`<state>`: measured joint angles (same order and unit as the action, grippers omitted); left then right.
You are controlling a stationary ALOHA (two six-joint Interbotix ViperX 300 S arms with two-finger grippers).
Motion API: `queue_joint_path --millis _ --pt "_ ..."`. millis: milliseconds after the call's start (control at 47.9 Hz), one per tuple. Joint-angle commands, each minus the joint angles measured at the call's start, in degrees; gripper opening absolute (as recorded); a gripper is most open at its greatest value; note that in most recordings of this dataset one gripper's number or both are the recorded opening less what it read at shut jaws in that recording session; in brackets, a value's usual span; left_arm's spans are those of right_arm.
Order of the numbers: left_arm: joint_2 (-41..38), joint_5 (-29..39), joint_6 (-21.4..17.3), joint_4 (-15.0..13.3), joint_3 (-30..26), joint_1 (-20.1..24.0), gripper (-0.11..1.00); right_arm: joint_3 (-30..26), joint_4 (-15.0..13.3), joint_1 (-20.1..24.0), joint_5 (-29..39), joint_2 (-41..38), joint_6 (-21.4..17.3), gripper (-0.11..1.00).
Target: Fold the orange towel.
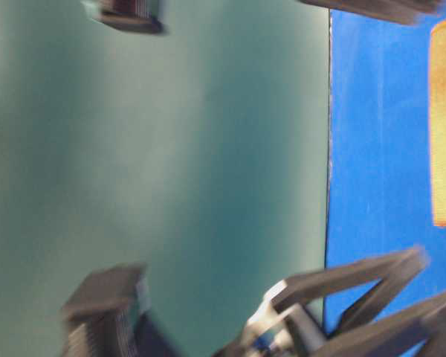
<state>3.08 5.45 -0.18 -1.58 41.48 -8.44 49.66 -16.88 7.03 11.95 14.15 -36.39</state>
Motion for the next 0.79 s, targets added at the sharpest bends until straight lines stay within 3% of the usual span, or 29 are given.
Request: queue_joint_path --millis 0,459,564,773 --pt "5.27 0.53 -0.09 -0.09 1.05 0.44 0.8 0.0 -0.97 0.18 2.81 5.45 0.09 0.59" --pt "32.87 -6.42 -0.18 0.0 17.75 1.67 0.8 8.26 -7.38 0.09 6.33 31.2 0.0 0.59" --pt "39.99 -6.86 -0.18 0.0 21.18 1.93 0.79 11.34 -9.76 -0.35 6.33 36.3 0.0 0.59" --pt "52.65 -6.86 -0.09 0.0 28.04 2.9 0.8 17.84 -11.69 -1.85 4.66 44.74 0.0 0.59"
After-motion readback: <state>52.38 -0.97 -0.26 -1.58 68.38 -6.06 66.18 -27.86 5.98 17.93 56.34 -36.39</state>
